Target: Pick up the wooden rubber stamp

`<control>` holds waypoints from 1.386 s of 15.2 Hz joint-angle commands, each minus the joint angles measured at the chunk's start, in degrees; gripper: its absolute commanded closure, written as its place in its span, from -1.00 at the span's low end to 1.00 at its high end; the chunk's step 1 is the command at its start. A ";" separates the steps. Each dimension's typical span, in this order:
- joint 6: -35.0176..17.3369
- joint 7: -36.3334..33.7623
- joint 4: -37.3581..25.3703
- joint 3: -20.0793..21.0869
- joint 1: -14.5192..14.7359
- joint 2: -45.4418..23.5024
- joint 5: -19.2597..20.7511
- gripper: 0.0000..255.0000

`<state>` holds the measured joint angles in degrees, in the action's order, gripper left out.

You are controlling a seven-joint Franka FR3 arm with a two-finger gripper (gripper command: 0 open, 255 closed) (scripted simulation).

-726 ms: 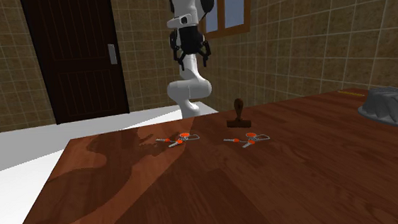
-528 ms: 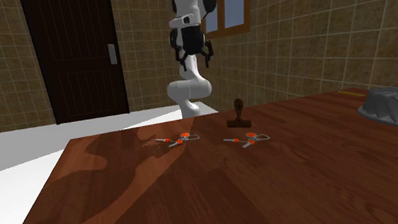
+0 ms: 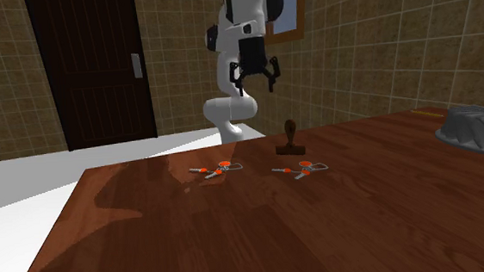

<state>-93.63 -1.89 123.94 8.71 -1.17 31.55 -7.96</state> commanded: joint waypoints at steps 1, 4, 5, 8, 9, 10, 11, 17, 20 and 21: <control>-2.14 -2.19 -2.17 1.74 -0.05 -3.83 0.12 -1.00; -4.90 -5.31 -5.95 4.04 -0.23 -9.84 1.00 -1.00; -5.69 -6.39 -7.37 4.78 -0.29 -11.90 1.44 -1.00; -7.67 -9.76 -12.12 6.85 -0.36 -18.30 3.22 -1.00; -8.18 -10.92 -13.87 7.47 -0.32 -20.50 3.96 -1.00; -8.61 -12.10 -15.71 8.06 -0.25 -22.73 4.78 -1.00; -8.93 -13.20 -17.50 8.57 -0.16 -24.83 5.59 -1.00; -13.55 -13.16 -12.91 8.60 -0.03 -24.85 5.55 -1.00; -14.75 -13.16 -11.77 8.63 -0.01 -24.93 5.56 -1.00; -14.75 -13.16 -11.78 8.63 -0.01 -24.93 5.56 -1.00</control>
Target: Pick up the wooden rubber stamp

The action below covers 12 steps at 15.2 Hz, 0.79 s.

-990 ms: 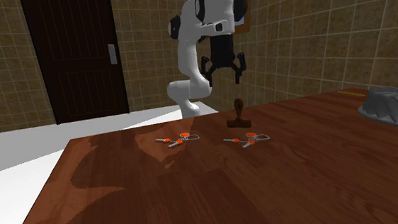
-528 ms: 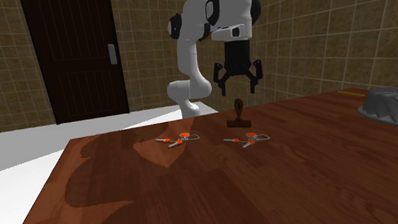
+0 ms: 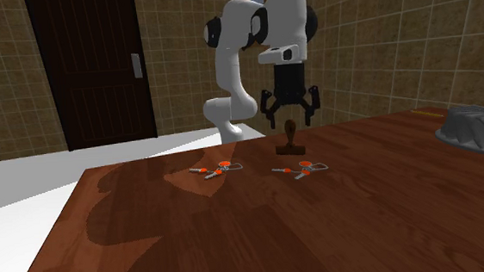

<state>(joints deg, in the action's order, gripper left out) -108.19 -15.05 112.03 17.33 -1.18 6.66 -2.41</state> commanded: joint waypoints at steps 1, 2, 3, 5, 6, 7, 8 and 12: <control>-0.15 -0.05 0.05 0.03 0.02 -0.09 0.03 1.00; -0.14 -0.03 0.07 0.02 0.01 -0.05 0.02 1.00; -0.13 -0.02 0.07 0.01 0.01 -0.04 0.01 1.00; -0.13 -0.02 0.08 0.02 0.01 -0.03 0.01 1.00; -0.12 -0.02 0.07 0.02 0.01 -0.03 0.01 1.00; -0.12 -0.03 0.08 0.02 0.01 -0.03 0.01 1.00; -0.13 -0.02 0.09 0.02 0.01 -0.02 0.01 1.00; 1.33 0.01 -1.29 -0.03 -0.03 0.06 0.00 1.00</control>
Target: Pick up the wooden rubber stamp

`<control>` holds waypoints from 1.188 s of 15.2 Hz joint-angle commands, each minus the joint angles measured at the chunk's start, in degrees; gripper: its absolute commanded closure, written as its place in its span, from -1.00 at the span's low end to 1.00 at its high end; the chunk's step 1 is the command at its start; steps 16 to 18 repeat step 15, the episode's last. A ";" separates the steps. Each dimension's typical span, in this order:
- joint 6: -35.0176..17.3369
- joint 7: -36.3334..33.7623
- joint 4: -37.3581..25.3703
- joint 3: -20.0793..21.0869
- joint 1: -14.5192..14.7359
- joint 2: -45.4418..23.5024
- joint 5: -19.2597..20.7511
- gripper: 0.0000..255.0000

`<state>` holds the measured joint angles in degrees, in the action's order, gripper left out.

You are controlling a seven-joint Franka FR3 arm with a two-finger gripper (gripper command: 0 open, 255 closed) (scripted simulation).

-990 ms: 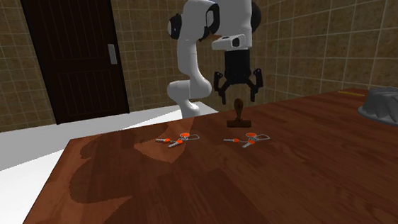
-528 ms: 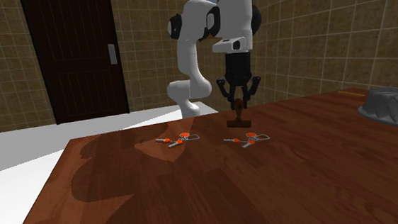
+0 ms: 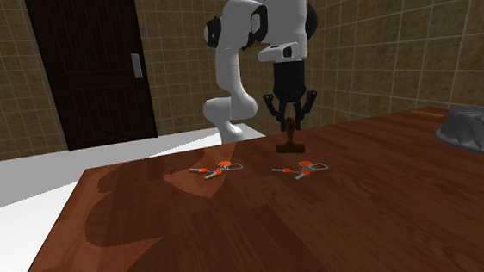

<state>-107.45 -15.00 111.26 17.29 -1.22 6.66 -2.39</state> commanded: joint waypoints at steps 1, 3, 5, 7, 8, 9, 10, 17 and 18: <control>1.36 -0.05 -1.27 -0.01 0.00 0.08 -0.01 1.00; 2.90 -0.06 -2.79 -0.04 -0.02 0.10 0.00 1.00; 4.44 -0.08 -4.36 -0.06 -0.04 0.07 0.03 1.00; 5.99 -0.12 -5.99 -0.08 -0.06 -0.01 0.07 1.00; 6.77 -0.14 -6.83 -0.09 -0.07 -0.07 0.09 1.00; 7.55 -0.17 -7.68 -0.09 -0.08 -0.15 0.12 1.00; 8.33 -0.19 -8.55 -0.09 -0.09 -0.24 0.15 1.00; 10.82 -0.30 -11.39 -0.09 -0.10 -0.61 0.27 1.00; 10.82 -0.30 -11.39 -0.09 -0.10 -0.61 0.27 1.00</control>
